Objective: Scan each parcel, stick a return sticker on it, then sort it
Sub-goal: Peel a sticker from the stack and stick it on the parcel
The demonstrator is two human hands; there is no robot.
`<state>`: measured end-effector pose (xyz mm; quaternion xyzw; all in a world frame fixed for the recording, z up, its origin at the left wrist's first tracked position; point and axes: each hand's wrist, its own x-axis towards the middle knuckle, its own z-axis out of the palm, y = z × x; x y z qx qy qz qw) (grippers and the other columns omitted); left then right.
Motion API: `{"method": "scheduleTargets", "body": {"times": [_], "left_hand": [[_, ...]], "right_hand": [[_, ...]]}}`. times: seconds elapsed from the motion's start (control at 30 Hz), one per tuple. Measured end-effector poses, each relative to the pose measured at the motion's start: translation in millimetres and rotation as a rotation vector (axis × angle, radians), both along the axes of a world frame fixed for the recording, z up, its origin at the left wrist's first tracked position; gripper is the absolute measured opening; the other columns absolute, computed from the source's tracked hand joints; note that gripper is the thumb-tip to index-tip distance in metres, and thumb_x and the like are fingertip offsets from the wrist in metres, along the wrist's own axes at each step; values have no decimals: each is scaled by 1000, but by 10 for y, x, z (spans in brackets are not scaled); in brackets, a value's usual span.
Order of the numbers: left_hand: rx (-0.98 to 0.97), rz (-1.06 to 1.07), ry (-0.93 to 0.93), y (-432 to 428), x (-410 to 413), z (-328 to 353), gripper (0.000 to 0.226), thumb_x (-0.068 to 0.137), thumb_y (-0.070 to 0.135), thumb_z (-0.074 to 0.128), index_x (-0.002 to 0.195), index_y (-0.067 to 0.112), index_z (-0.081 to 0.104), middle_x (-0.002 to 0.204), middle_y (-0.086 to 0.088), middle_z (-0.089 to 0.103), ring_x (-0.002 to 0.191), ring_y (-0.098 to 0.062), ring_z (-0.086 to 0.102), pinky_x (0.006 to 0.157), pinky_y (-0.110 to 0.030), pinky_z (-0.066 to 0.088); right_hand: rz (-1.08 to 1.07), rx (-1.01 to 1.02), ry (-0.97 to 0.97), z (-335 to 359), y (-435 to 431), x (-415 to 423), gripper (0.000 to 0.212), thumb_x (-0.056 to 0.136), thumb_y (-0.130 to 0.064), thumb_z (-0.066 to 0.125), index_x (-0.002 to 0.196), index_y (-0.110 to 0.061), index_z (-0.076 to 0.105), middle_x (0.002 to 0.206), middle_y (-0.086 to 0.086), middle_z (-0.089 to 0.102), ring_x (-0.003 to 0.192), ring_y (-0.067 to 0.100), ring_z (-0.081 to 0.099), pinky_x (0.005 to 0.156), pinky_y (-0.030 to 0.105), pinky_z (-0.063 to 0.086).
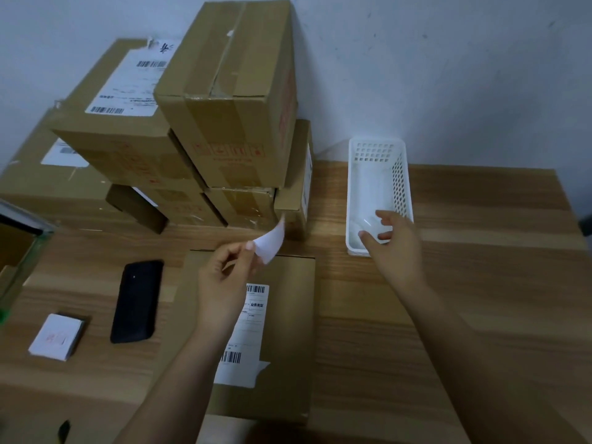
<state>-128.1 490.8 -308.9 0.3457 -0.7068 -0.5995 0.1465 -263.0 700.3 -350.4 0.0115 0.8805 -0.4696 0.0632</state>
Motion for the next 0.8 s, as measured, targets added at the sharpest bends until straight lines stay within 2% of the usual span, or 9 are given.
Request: {"method": "scheduleTargets", "body": {"times": [0.07,0.17,0.27,0.33,0.47,0.53,0.67,0.8], "left_hand": [[-34,-28,-11,-56,55,-6,12,89,29,66,98,24,72,92,8,73,89,-7,68,75,-24,51],[-45,-126,1,-154,147,-11,19,84,18,73,102,21,72,95,8,73,92,-4,68,75,-18,53],[-62,-231,23,-284,267,-25,26,82,8,73,107,16,70,99,6,74,96,-5,68,80,-16,54],[-90,-300,24,-386,357,-12,28,82,9,73,107,19,69,102,11,73,99,-2,67,81,-16,53],[-46,-438,39,-614,551,48,29,83,6,71,106,23,67,104,14,72,101,-5,67,81,-20,54],[-25,-482,37,-738,644,71,30,83,5,71,106,23,68,104,11,72,100,-7,67,82,-23,56],[-27,-521,52,-954,820,70,31,83,0,70,107,20,69,102,12,73,98,-2,66,79,-14,53],[46,-525,39,-1104,973,-12,37,84,-6,67,112,17,65,105,7,72,98,-4,67,79,-14,52]], "right_hand": [[56,-25,-7,31,-90,136,29,86,-23,71,114,-18,64,112,-1,63,83,6,60,65,10,41],[143,-113,-89,157,-302,361,11,90,-28,66,99,-22,69,96,-11,67,85,1,60,67,10,41],[218,-171,-186,273,-552,545,20,92,-40,60,106,-27,66,95,-16,65,89,0,60,75,19,45],[259,-175,-225,320,-692,645,27,93,-44,57,114,-27,64,101,-15,65,95,3,60,77,20,46],[411,-119,-230,370,-928,834,38,92,-34,63,129,-28,56,117,-14,56,105,2,54,70,12,43],[446,-63,-182,381,-1039,927,32,91,-32,65,122,-29,59,120,-12,56,108,6,54,70,13,44],[391,-40,-163,373,-1206,1135,3,91,-26,64,92,-27,61,100,-7,67,94,9,63,69,19,49],[346,-88,-145,391,-1325,1401,2,92,-23,64,91,-21,63,87,-5,70,79,8,66,64,18,50]]}}
